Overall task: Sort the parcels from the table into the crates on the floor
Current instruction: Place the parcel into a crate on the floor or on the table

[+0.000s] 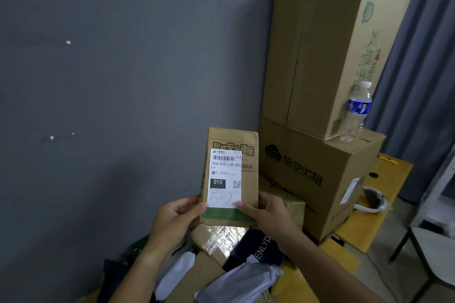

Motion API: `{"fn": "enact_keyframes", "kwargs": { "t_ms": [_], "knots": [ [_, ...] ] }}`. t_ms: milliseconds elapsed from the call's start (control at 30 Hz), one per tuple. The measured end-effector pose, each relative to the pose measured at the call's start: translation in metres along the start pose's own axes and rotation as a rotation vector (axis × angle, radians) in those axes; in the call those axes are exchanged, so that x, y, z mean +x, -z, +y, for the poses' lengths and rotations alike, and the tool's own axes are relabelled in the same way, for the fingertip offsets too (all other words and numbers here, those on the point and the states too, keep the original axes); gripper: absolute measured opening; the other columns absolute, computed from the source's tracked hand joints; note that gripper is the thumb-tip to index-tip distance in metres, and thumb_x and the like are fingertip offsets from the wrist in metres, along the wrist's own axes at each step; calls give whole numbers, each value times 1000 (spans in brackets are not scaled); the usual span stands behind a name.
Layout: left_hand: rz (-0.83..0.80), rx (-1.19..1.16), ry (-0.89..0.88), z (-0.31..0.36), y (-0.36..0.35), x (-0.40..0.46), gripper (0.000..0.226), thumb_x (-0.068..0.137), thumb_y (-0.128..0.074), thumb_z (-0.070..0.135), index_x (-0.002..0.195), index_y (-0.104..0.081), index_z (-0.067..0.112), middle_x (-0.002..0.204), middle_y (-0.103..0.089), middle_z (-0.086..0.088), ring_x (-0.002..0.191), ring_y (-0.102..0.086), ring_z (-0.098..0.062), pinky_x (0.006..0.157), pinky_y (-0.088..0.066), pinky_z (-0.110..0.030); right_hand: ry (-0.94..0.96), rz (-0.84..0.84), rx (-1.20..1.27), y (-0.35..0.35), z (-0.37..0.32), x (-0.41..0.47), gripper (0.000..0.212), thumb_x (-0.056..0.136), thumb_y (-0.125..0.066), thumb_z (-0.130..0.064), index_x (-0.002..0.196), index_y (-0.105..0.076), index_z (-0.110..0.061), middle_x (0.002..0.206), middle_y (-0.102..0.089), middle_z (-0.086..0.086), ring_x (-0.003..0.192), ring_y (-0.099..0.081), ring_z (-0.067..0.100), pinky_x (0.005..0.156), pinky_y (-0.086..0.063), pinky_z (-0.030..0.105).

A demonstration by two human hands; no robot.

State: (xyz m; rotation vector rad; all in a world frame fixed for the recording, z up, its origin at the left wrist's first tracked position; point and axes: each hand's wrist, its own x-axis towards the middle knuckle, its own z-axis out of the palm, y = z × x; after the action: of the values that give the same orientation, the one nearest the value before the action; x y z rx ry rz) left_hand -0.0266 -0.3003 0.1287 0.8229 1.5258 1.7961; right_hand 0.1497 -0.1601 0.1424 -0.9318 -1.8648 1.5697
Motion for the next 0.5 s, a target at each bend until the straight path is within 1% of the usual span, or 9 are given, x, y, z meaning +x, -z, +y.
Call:
{"fn": "enact_keyframes", "kwargs": {
  "t_ms": [67,133,233,300,333,367,400,467,500],
  "knots": [
    [-10,-1,2,-5,-5,0,22,83,-74,8,105,-75,11,98,-78,-10,92,-76,-27,79,-62,-31,1,19,-38,6,3,-4,42,84,-80,-32,120,-67,-14,108,-76,-3,96,-74,15,84,-63,38],
    [-16,-19,13,-10,-11,0,29,76,-77,15,104,-76,11,99,-78,-11,93,-75,-29,84,-61,-37,-1,37,-65,12,7,-7,44,82,-81,-37,119,-67,-17,107,-76,-4,96,-74,14,86,-62,40],
    [-28,-10,36,-17,-17,-1,34,72,-80,24,104,-78,14,102,-78,-10,97,-75,-29,96,-54,-48,-4,50,-94,20,9,-13,35,84,-79,-36,113,-66,-22,106,-76,-5,93,-74,13,84,-63,39],
    [-49,6,40,-21,-22,-2,32,73,-80,26,104,-79,16,102,-78,-9,98,-74,-30,97,-53,-49,-4,57,-105,25,10,-17,29,87,-77,-35,110,-64,-24,106,-75,-5,91,-74,13,81,-63,35],
    [-53,19,38,-21,-25,-2,30,76,-80,24,104,-78,16,101,-78,-8,98,-74,-29,95,-55,-47,-5,61,-106,27,11,-19,29,87,-76,-35,111,-64,-23,107,-75,-5,91,-74,13,80,-63,34],
    [-52,26,35,-21,-29,-3,26,79,-78,20,105,-77,16,99,-79,-7,96,-75,-26,91,-57,-42,-8,67,-101,30,12,-21,29,88,-76,-34,111,-65,-22,107,-75,-4,91,-74,13,80,-63,34],
    [-53,25,32,-21,-34,-5,23,82,-76,15,105,-76,16,97,-79,-5,92,-76,-22,84,-60,-34,-14,72,-89,33,13,-23,28,88,-76,-33,111,-65,-22,106,-75,-4,91,-74,14,80,-63,37],
    [-61,34,31,-21,-45,-8,18,87,-72,9,103,-75,17,94,-79,-2,83,-75,-11,70,-58,-19,-31,87,-70,40,17,-28,27,88,-76,-32,111,-65,-21,105,-75,-3,91,-74,15,81,-63,41],
    [-69,53,30,-22,-51,-10,18,87,-72,9,102,-74,19,94,-79,0,80,-75,-8,67,-57,-17,-41,97,-66,45,19,-31,29,88,-76,-32,113,-65,-21,106,-75,-4,92,-74,15,82,-63,41]
  ]
}}
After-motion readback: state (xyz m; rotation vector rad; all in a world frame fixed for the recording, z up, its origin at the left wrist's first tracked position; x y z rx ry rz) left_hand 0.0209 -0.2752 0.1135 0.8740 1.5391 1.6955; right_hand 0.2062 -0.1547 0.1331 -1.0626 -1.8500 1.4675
